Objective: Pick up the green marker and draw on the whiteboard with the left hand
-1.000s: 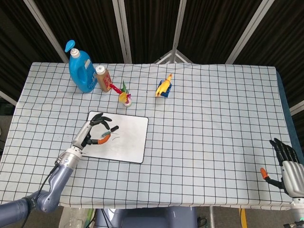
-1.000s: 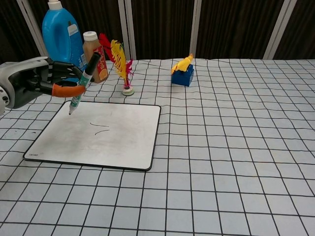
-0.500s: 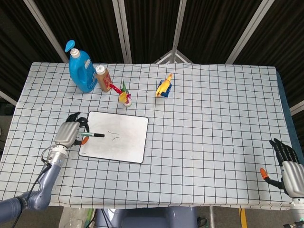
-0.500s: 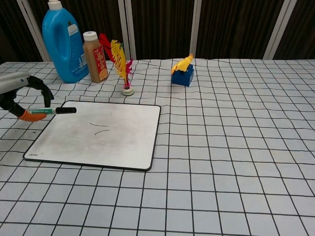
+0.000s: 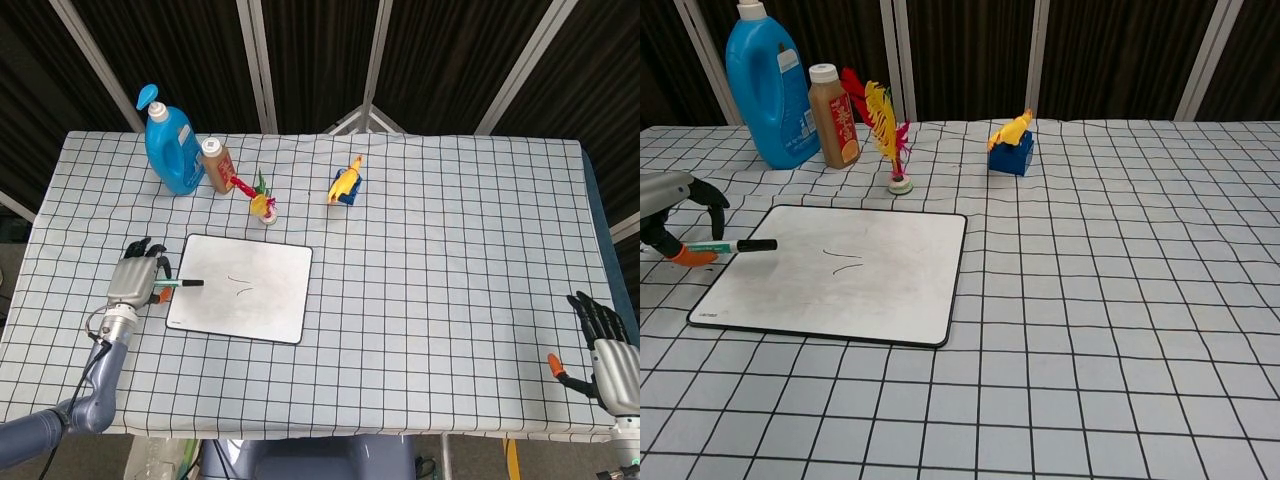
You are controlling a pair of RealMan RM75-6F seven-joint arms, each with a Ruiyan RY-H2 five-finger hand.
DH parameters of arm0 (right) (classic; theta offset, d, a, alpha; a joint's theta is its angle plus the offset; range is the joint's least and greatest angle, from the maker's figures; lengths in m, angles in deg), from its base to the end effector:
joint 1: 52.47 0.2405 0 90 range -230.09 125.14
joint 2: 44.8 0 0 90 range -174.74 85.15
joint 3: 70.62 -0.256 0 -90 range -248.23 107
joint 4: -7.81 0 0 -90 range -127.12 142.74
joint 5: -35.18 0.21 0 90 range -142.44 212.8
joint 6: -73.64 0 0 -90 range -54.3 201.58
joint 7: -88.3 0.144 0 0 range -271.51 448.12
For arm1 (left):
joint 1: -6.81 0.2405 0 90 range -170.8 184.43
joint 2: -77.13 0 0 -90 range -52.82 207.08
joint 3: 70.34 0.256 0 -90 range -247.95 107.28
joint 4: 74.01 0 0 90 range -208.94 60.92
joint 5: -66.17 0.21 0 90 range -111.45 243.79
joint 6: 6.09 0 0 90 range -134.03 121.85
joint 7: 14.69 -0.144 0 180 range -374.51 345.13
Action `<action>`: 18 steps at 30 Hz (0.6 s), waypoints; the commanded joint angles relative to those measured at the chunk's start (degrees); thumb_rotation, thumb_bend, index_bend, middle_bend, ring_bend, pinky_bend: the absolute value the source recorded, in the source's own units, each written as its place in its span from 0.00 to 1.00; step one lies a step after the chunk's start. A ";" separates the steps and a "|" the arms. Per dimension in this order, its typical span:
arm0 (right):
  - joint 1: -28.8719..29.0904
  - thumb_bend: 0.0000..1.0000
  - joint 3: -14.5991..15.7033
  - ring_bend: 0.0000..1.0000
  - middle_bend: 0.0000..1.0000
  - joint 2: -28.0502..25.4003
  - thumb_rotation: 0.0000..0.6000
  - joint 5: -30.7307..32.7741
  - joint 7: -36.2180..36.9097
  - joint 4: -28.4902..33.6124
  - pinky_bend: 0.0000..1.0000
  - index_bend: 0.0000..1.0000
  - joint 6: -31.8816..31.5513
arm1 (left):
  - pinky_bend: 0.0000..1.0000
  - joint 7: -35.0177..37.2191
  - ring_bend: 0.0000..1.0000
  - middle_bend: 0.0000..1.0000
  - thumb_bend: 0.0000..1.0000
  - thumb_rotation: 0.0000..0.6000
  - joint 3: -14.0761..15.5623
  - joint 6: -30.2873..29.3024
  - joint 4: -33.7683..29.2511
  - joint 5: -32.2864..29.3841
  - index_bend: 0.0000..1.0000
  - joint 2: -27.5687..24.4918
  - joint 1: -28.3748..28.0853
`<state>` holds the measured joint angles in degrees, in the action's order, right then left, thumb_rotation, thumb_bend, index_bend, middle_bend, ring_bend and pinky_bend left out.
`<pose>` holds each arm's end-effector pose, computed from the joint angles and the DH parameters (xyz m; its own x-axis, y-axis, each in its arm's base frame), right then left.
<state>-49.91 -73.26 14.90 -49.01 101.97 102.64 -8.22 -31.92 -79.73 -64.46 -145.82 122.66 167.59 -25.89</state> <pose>-0.3226 -0.1669 0.1737 0.1939 -0.0611 0.9791 -0.9774 0.0735 0.1981 -0.2664 0.3394 0.0071 0.4250 0.2570 0.8680 0.8994 -0.0112 -0.4371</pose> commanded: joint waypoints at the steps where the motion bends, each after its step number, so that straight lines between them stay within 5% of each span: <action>1: -0.04 0.35 0.05 0.00 0.00 -0.02 1.00 -0.08 -0.01 0.00 0.00 0.00 -0.06 | 0.00 0.09 0.00 0.00 0.30 1.00 -0.01 0.00 -0.13 0.10 0.50 0.01 0.09; 18: -0.11 0.35 0.15 0.00 0.00 -0.22 1.00 -0.31 -0.12 0.28 0.00 0.00 -0.13 | 0.00 3.75 0.00 0.00 0.26 1.00 -0.18 -3.40 -12.38 1.06 0.38 -8.70 4.58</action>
<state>-50.02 -73.11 14.69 -49.33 101.85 102.93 -8.35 -29.08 -80.05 -66.42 -155.73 122.97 160.84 -22.57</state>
